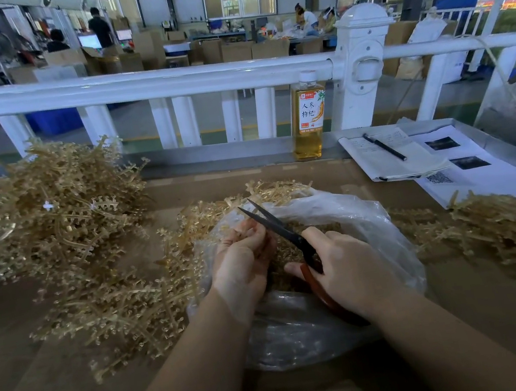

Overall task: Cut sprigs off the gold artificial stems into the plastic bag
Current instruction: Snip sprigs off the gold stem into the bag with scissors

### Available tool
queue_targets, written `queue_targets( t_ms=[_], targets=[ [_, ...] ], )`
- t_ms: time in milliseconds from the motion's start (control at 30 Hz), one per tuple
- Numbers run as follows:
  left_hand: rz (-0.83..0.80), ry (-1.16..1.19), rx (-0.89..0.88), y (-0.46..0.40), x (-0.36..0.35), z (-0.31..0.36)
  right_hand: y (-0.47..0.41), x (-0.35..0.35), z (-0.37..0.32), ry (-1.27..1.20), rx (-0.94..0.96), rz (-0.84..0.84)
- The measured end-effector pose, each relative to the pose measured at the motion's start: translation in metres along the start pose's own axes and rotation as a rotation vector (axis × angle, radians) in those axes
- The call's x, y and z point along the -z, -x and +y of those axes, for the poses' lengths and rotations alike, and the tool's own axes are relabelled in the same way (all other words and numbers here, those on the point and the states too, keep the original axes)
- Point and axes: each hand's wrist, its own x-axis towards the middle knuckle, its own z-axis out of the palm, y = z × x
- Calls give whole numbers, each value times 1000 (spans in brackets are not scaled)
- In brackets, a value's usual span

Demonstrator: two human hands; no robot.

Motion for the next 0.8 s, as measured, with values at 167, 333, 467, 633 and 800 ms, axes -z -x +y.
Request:
queue_targets(
  t_ms=[167, 333, 467, 633, 800],
  targets=[
    [7, -24, 21, 1, 0, 1, -3, 1, -1, -8, -6, -22],
    [17, -32, 27, 2, -2, 2, -3, 3, -1, -8, -11, -38],
    [32, -33, 36, -1, -1, 1, -4, 4, 0, 10, 0, -30],
    [-44, -27, 9, -1, 0, 0, 0, 1, 2, 9, -23, -50],
    [-93, 45, 68, 4, 3, 8, 1, -1, 2, -12, -36, -51]
  ],
)
